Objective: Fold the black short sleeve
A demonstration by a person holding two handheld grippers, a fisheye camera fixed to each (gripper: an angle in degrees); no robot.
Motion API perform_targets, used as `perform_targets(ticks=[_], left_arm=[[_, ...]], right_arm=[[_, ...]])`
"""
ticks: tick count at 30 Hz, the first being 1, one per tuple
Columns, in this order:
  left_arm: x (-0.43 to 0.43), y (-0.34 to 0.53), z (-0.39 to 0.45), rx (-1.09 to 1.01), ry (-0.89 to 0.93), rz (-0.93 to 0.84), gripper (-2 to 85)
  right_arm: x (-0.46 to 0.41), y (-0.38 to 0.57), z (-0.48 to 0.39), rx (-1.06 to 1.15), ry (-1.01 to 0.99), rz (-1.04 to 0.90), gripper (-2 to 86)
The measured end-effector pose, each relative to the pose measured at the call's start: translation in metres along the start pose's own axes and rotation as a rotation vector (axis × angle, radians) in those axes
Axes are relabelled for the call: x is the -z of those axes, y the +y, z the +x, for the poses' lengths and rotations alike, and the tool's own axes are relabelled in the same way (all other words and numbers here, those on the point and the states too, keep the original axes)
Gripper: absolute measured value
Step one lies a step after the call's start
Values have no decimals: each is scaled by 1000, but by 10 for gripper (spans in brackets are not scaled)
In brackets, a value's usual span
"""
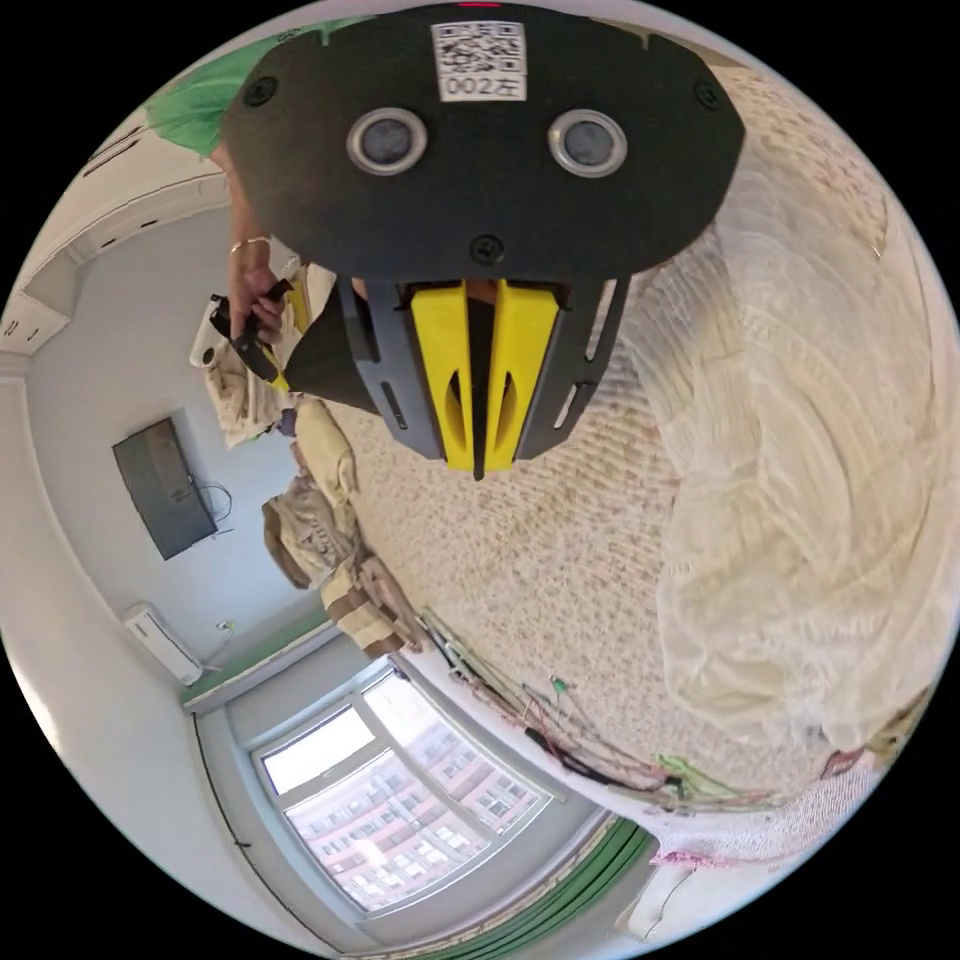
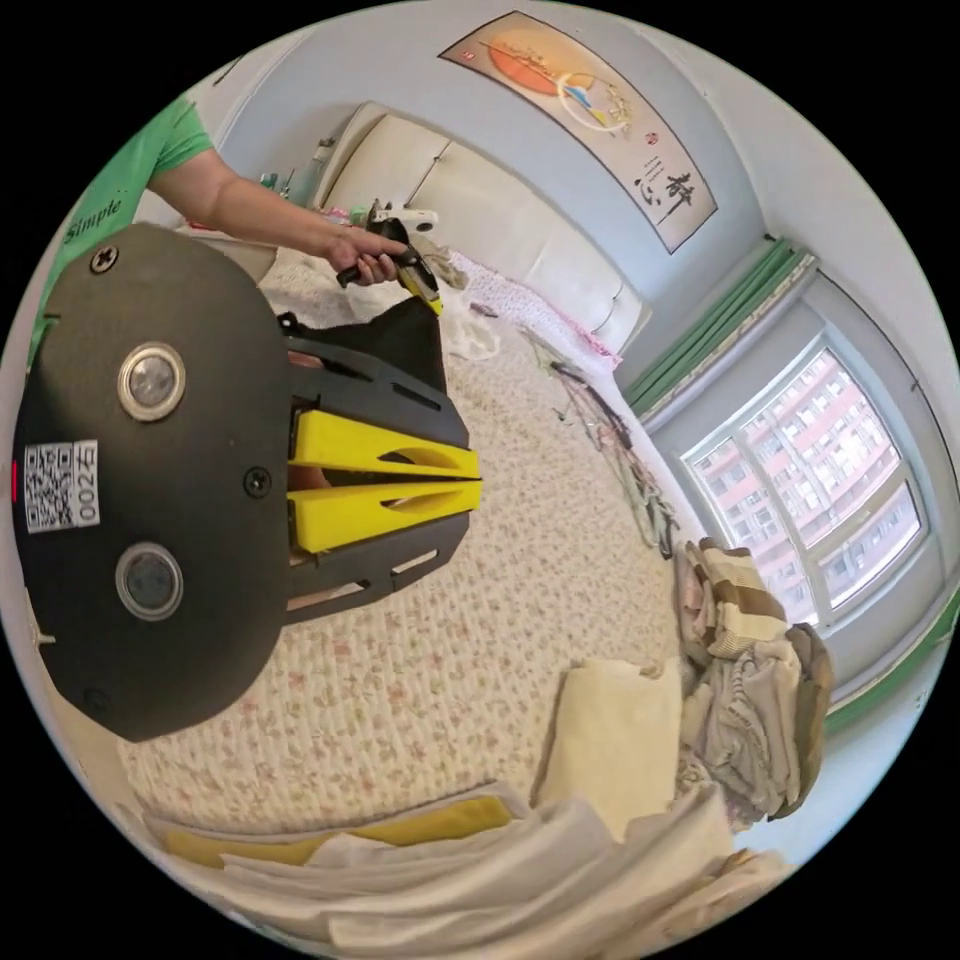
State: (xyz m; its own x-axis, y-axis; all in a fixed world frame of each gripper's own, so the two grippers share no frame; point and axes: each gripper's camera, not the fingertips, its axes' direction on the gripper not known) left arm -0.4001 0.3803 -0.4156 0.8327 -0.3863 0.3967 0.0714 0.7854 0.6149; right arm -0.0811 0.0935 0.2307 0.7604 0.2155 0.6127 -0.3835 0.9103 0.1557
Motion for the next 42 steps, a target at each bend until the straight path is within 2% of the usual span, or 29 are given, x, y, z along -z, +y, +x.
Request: perform_targets(ticks=[5, 10, 15, 20, 24, 29, 37, 42], left_arm=[[73, -24, 32, -54, 134, 178, -9], [121, 9, 52, -228, 279, 278, -9], [116, 97, 13, -309, 382, 225, -10], [97, 232, -76, -203, 494, 80, -15], [103, 306, -106, -193, 428, -2, -15], [130, 343, -103, -252, 219, -6, -5], [118, 355, -100, -98, 60, 93, 32], [85, 376, -90, -81, 26, 101, 92]], right_arm=[[64, -42, -27, 22, -84, 173, -9], [114, -16, -43, 131, -148, 298, -9], [105, 92, 5, 151, -186, 182, -9], [103, 216, 44, 181, -150, -27, -9], [128, 285, 50, 179, -48, -115, -6], [166, 297, 18, 202, 131, -19, -4], [143, 278, -91, 344, 34, 58, 7], [84, 277, -195, 543, 25, -44, 63]])
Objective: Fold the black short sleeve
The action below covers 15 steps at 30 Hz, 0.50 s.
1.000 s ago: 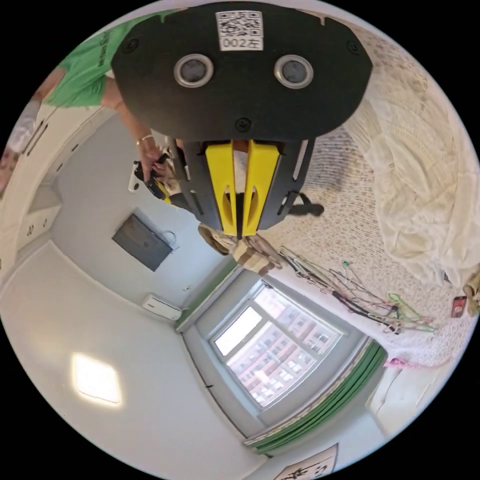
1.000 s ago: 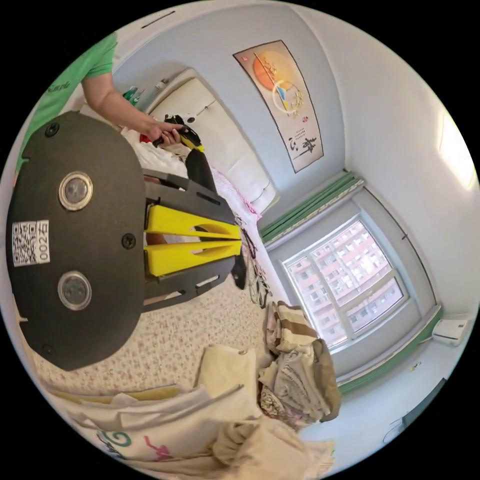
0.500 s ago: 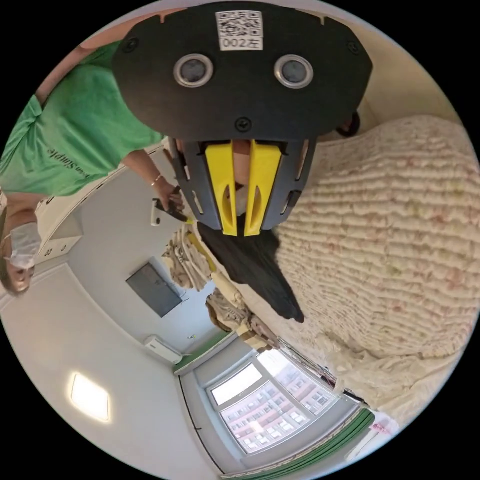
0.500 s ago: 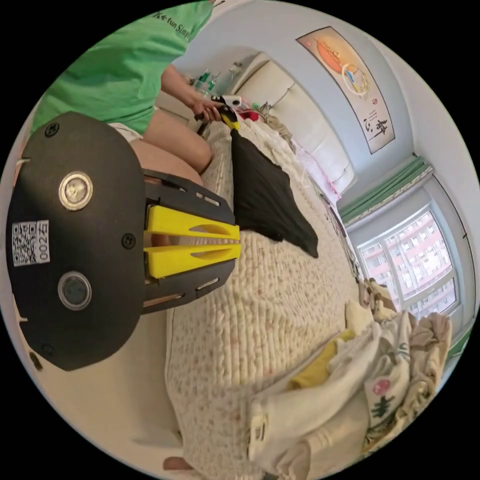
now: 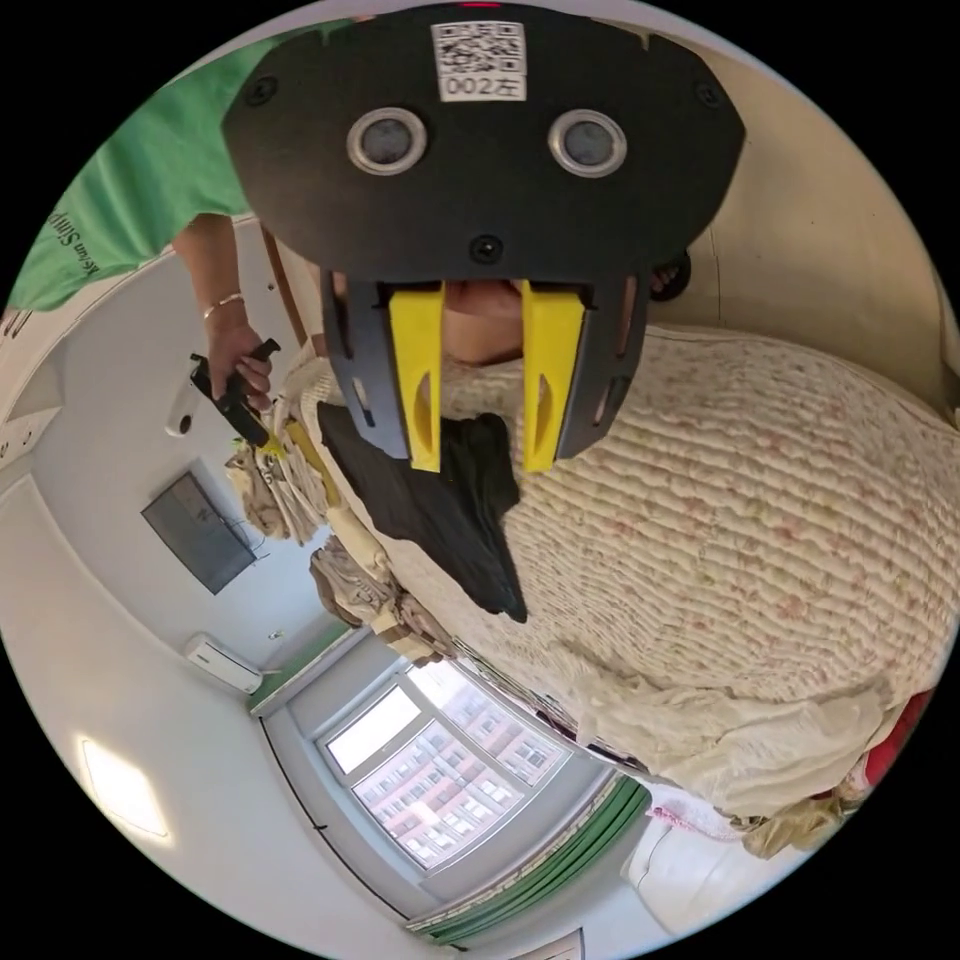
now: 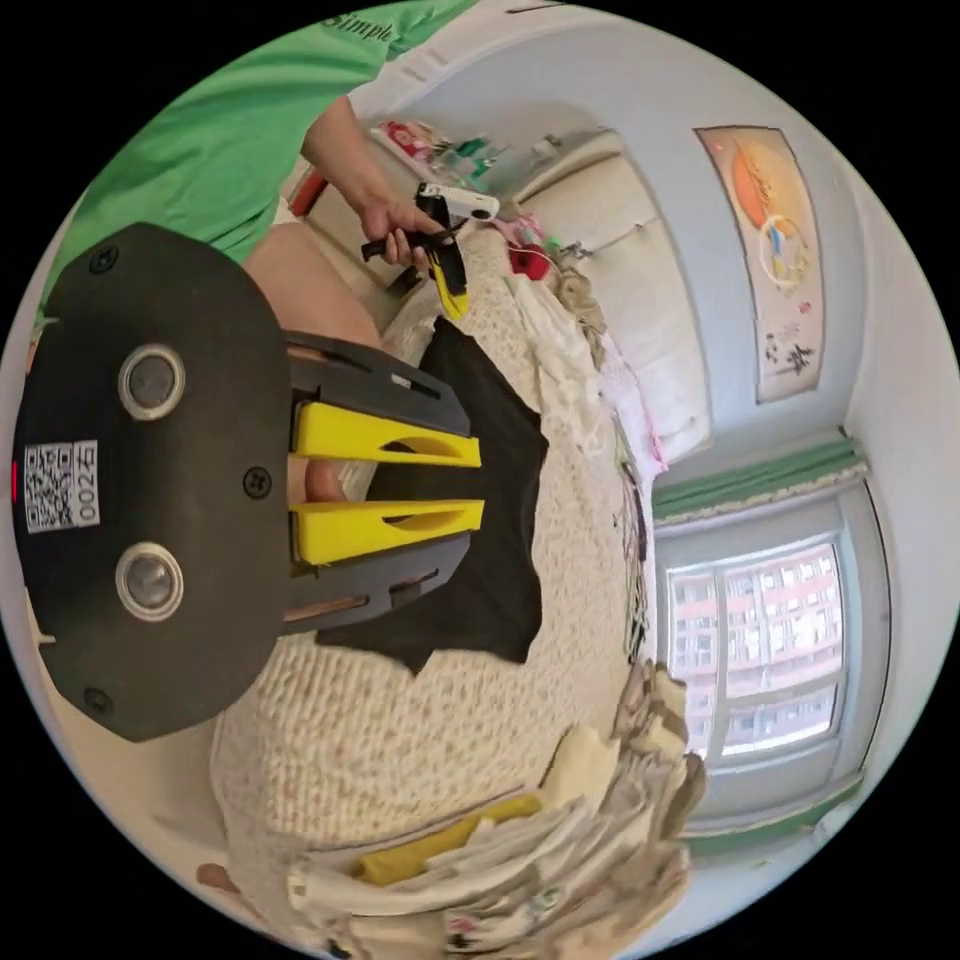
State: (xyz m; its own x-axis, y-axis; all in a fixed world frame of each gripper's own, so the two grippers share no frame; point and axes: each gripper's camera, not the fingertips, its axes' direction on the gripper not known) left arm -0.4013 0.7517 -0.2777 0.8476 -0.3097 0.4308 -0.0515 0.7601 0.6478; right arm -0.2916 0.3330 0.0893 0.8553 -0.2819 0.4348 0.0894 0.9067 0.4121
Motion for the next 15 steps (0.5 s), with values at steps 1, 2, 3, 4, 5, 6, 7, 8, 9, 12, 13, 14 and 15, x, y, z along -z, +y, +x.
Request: perform_targets(ticks=[1, 2, 3, 4, 5, 6, 7, 8, 9, 12, 13, 14, 15], left_arm=[[-10, 5, 1, 2, -10, -19, 97], [-19, 10, 2, 11, -30, -31, 97], [-23, 12, 1, 23, -40, -36, 94], [-30, 16, -1, 46, -48, -42, 81], [-35, 19, -1, 46, -37, -51, 60], [-37, 21, -1, 43, -28, -53, 45], [-41, 24, 1, 40, -20, -44, 13], [-44, 27, 5, 26, -31, -45, 0], [-46, 29, 7, 17, -42, -48, -7], [-51, 36, 23, -46, -108, -37, -15], [-54, 39, 31, -79, -137, -27, -16], [-57, 42, 41, -113, -167, -20, -16], [-60, 44, 46, -132, -182, -20, -16]], right_arm=[[-6, -5, -10, 21, 2, -10, 64], [-18, -13, -28, 57, -2, -23, 66], [-29, -22, -45, 94, -20, -31, 65], [-34, -26, -53, 108, -29, -34, 65], [-44, -35, -66, 128, -41, -39, 64], [-55, -45, -78, 142, -39, -47, 62], [-61, -50, -83, 146, -34, -52, 61], [-73, -63, -93, 149, -26, -68, 63], [-86, -76, -102, 159, -28, -89, 70], [-125, -112, -127, 176, -9, -180, 115], [-133, -118, -132, 179, -1, -201, 122], [-149, -130, -144, 190, 8, -246, 137], [-163, -138, -157, 210, -4, -285, 142]])
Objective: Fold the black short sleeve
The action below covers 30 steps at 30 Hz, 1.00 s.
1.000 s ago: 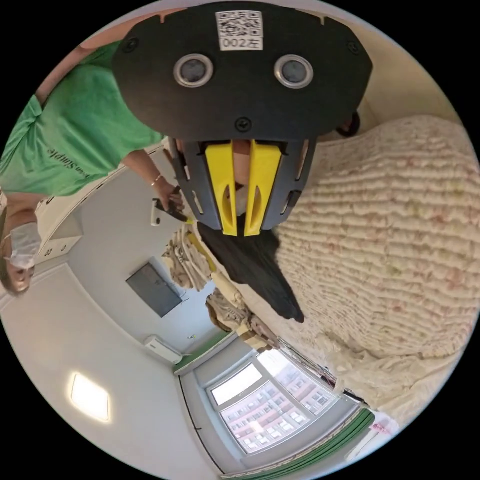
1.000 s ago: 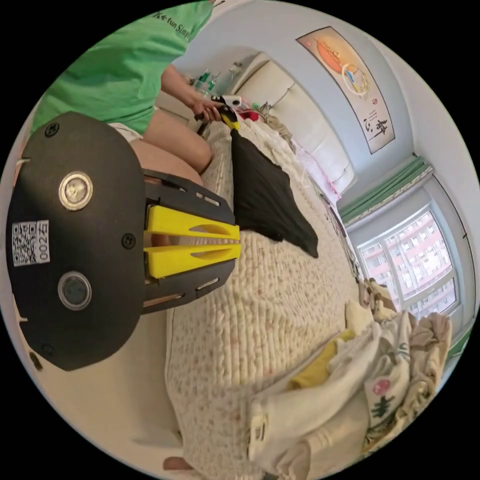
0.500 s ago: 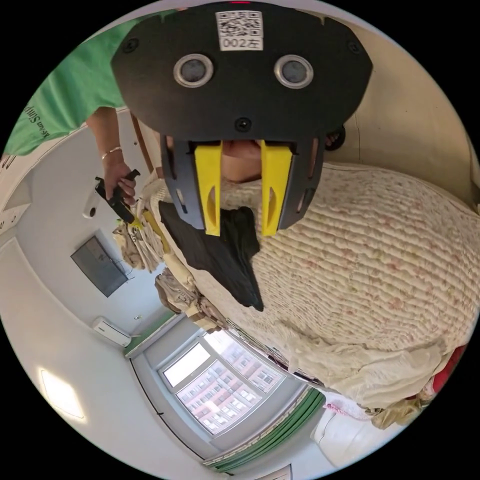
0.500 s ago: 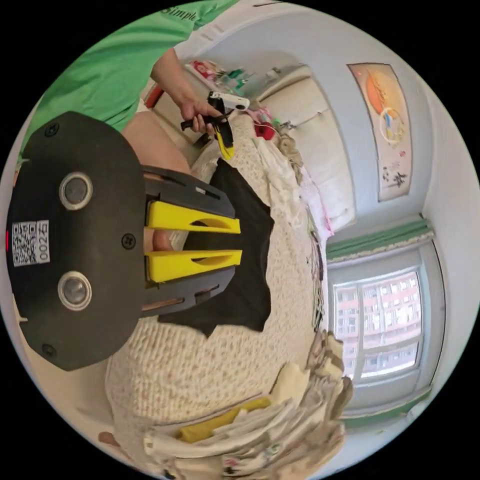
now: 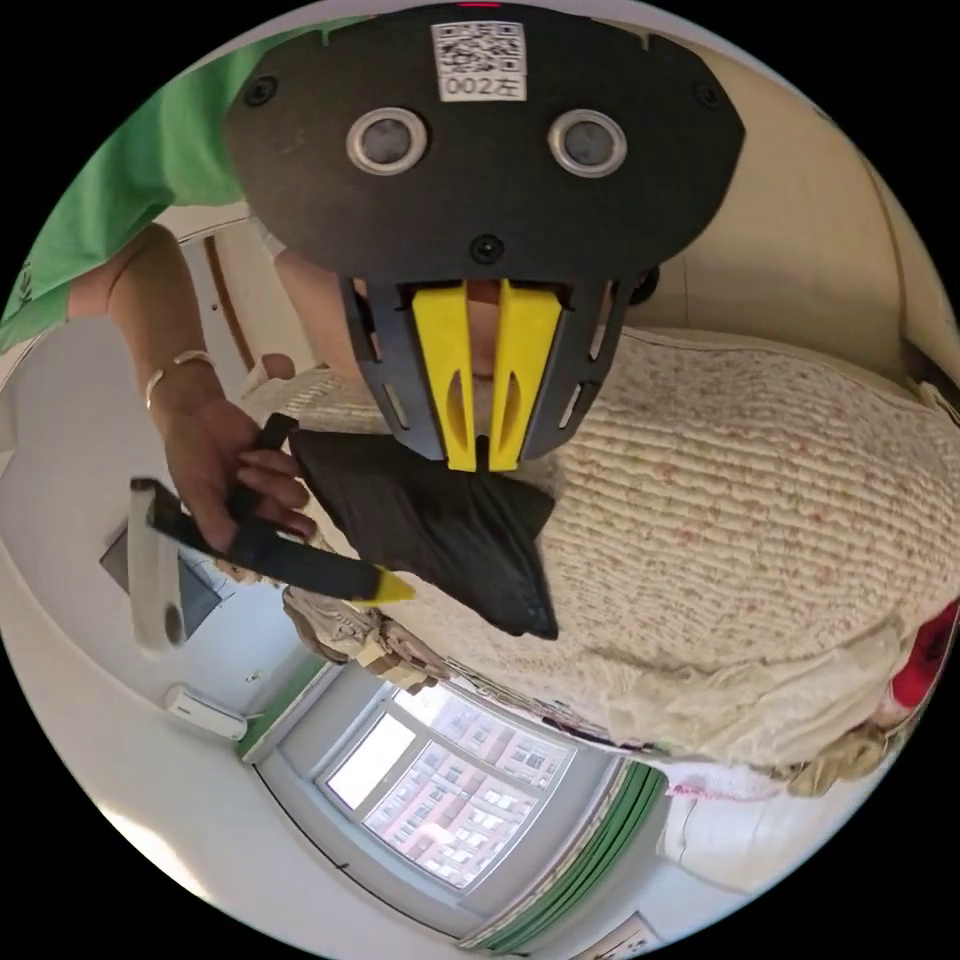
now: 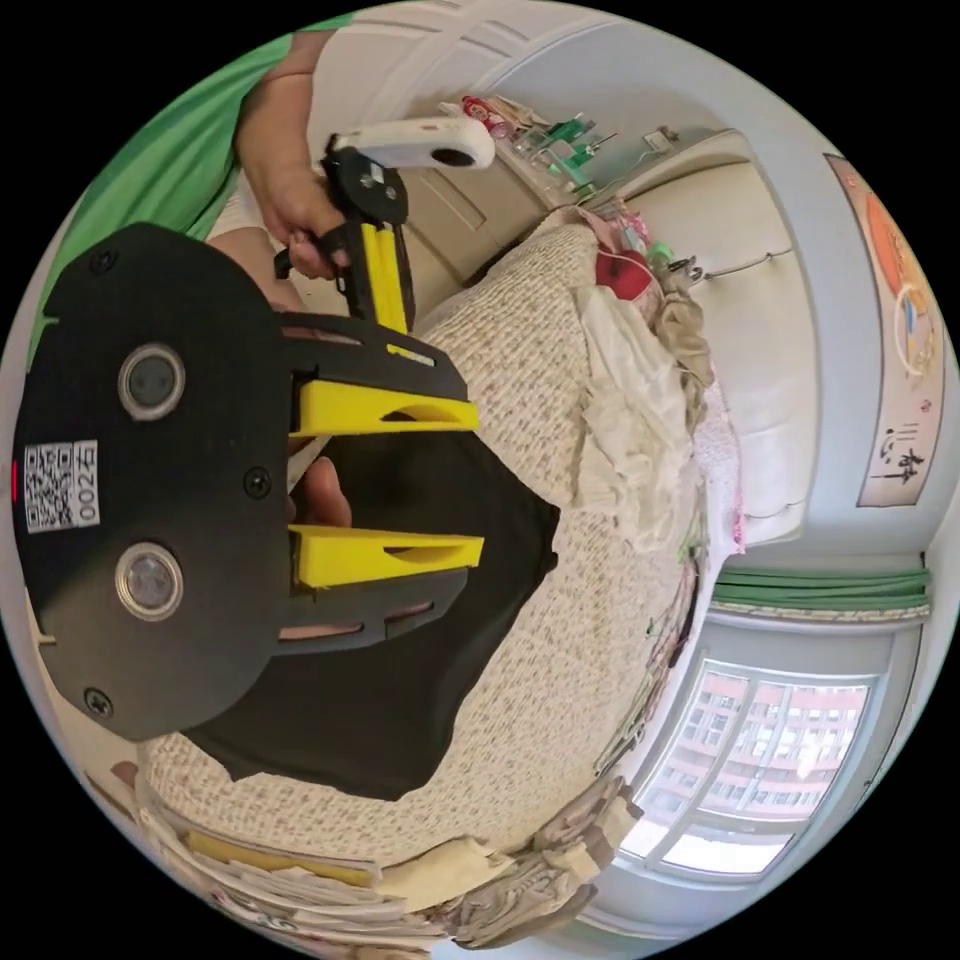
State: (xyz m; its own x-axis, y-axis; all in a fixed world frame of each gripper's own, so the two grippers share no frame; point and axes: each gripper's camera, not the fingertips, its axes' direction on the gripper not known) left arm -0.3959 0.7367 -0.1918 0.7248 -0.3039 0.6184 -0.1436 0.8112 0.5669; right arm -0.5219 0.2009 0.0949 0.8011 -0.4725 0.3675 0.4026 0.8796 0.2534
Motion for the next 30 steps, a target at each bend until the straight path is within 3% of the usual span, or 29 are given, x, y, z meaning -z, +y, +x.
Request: perform_targets(ticks=[4, 8, 17, 24, 27, 30], left_arm=[[-17, 9, 43, -149, -102, -10, -16], [-41, 26, 69, -247, -143, -30, -16], [-65, 43, 72, -244, -98, -27, -16], [-94, 35, 124, -364, -12, 11, -16], [-128, 35, 170, -474, 43, -15, -16], [-175, 49, 217, -591, 78, -114, -16]], right_arm=[[-40, -27, -32, 79, 27, -166, 155], [-85, -26, -38, 132, 228, -334, 142], [-49, -23, 75, -187, -8, -216, 24], [21, 75, 228, -674, -407, 230, 9], [49, 126, 270, -766, -349, 349, 8], [62, 158, 295, -811, -126, 215, 7]])
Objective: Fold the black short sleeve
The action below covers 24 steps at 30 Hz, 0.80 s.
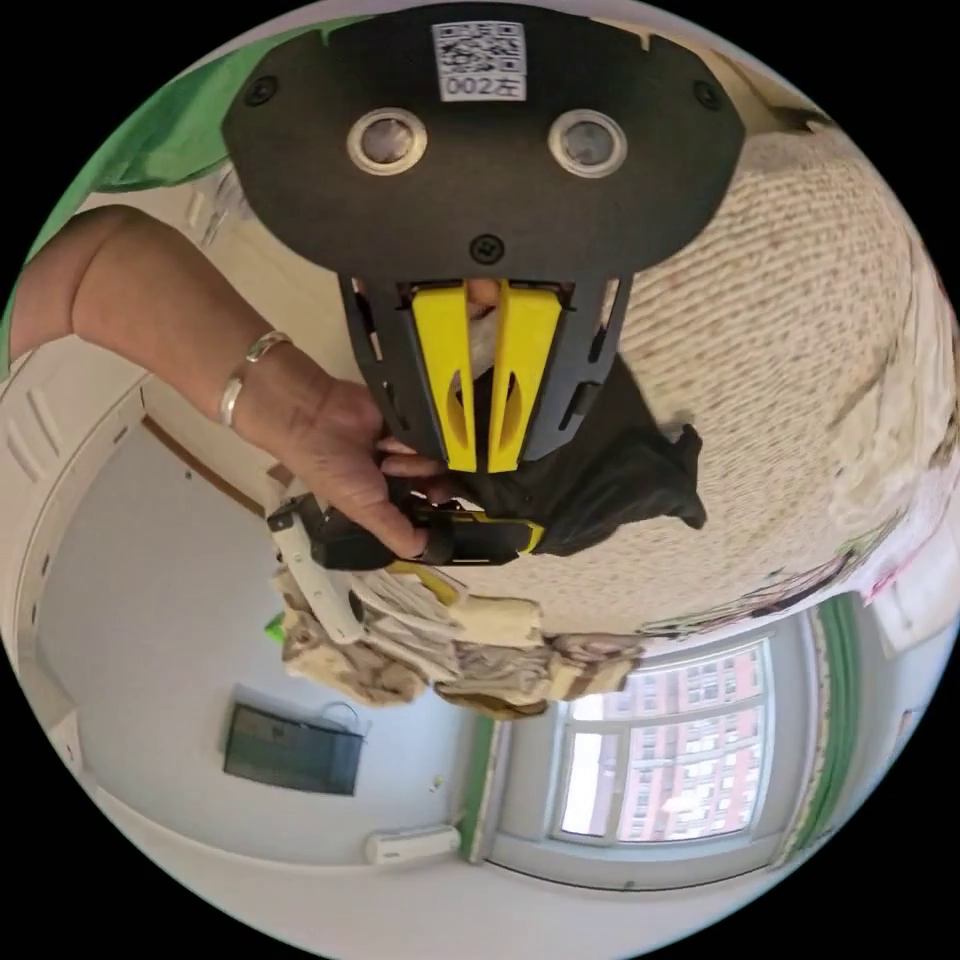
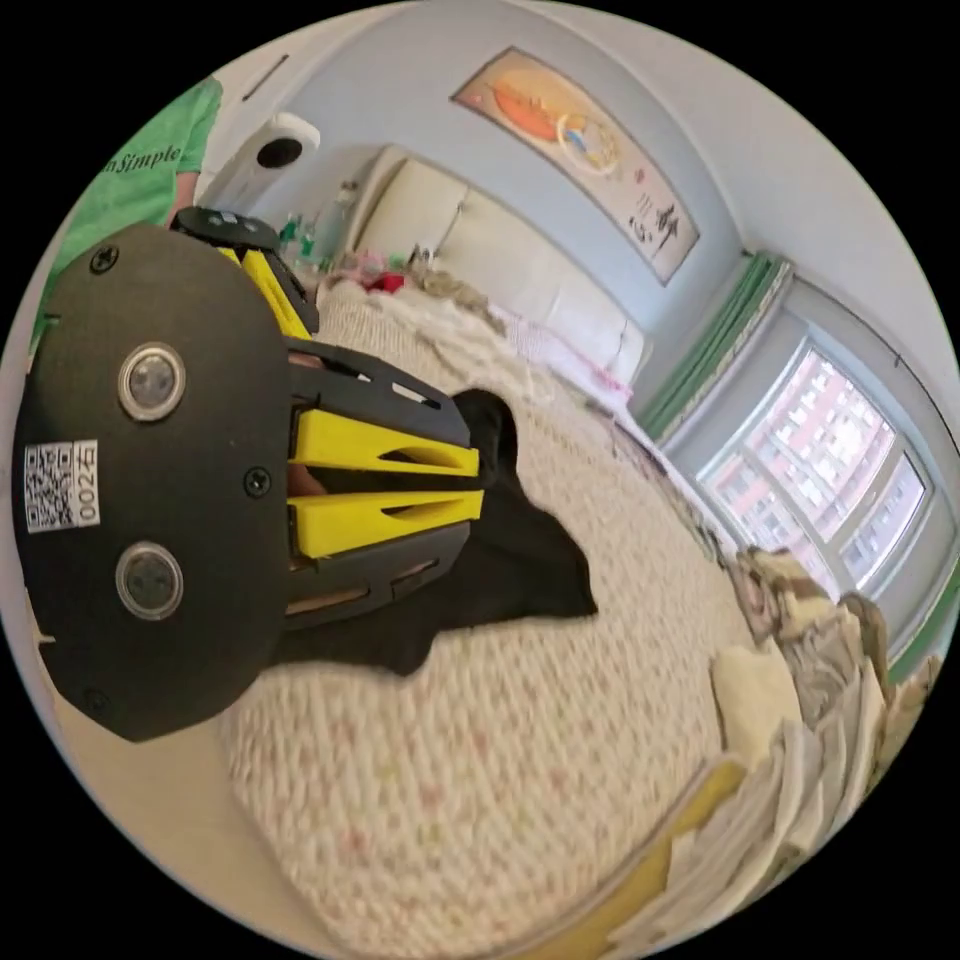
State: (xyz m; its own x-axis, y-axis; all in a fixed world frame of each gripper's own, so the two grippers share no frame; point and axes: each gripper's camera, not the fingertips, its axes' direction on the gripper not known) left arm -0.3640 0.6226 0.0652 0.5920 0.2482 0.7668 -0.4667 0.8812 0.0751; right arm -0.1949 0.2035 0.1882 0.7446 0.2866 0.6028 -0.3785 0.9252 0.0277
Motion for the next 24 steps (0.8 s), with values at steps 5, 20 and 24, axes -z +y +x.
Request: perform_targets(ticks=[5, 20, 24], left_arm=[[-50, 15, 51, -71, -37, -97, -16], [-68, 64, 41, -37, 14, -129, -16], [-71, 68, 44, -52, 27, -118, -15]], right_arm=[[28, 13, -6, 115, 450, 34, 0], [-95, 33, -168, 855, 459, -166, 143], [-69, 1, -146, 701, 387, -108, 66]])
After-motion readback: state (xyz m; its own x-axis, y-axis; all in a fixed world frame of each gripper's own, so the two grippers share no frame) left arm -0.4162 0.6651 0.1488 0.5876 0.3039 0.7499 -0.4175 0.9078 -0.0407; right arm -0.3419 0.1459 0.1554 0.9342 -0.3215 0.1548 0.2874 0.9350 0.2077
